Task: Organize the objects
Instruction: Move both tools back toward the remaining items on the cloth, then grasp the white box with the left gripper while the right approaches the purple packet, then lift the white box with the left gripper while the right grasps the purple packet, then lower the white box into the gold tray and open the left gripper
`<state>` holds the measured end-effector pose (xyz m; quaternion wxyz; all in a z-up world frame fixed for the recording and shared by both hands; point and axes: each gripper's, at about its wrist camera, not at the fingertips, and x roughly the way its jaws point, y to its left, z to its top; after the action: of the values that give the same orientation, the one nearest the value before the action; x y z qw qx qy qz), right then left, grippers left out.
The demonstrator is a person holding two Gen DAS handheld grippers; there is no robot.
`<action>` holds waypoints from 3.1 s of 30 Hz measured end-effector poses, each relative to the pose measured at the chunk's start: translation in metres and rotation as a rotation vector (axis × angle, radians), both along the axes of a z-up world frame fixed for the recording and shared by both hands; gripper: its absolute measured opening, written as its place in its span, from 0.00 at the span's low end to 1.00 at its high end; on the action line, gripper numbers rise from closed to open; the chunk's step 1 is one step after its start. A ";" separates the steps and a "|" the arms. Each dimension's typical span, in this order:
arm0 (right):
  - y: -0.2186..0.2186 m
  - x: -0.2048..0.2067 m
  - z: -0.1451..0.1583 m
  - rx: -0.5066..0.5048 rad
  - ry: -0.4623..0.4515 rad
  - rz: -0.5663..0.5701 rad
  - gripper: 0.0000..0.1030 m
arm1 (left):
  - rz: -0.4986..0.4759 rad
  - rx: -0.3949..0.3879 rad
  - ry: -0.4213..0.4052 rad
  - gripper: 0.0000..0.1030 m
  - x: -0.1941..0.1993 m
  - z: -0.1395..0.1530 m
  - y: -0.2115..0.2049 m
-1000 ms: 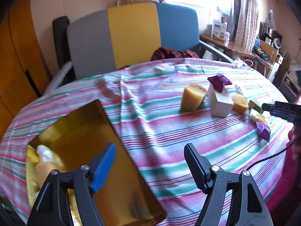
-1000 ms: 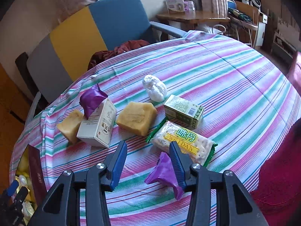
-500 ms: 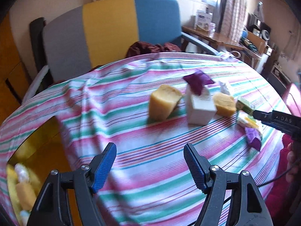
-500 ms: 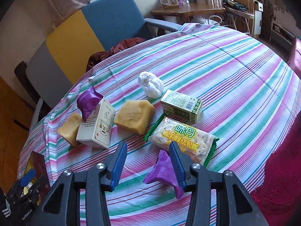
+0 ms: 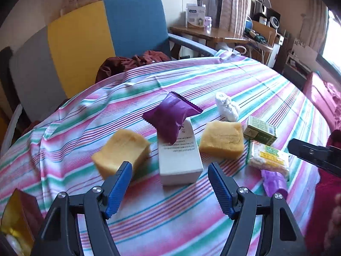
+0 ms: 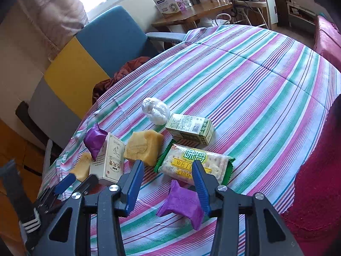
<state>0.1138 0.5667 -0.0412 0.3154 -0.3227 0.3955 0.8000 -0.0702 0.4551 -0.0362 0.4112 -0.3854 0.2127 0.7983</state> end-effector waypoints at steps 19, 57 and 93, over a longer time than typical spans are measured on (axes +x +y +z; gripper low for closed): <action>0.000 -0.001 -0.002 -0.009 -0.012 -0.002 0.46 | -0.020 0.123 -0.369 0.49 -0.012 -0.026 -0.028; -0.046 -0.073 -0.058 0.073 -0.508 0.314 0.39 | 0.069 0.087 -0.183 0.49 0.049 -0.029 -0.147; -0.102 -0.097 -0.056 0.248 -0.533 0.560 0.35 | 0.725 0.196 -0.205 0.49 -0.068 -0.009 -0.373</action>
<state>0.0166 0.4649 -0.0973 0.2133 -0.5734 0.0970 0.7850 -0.1386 0.0818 -0.0453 0.1565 -0.4722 -0.0569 0.8656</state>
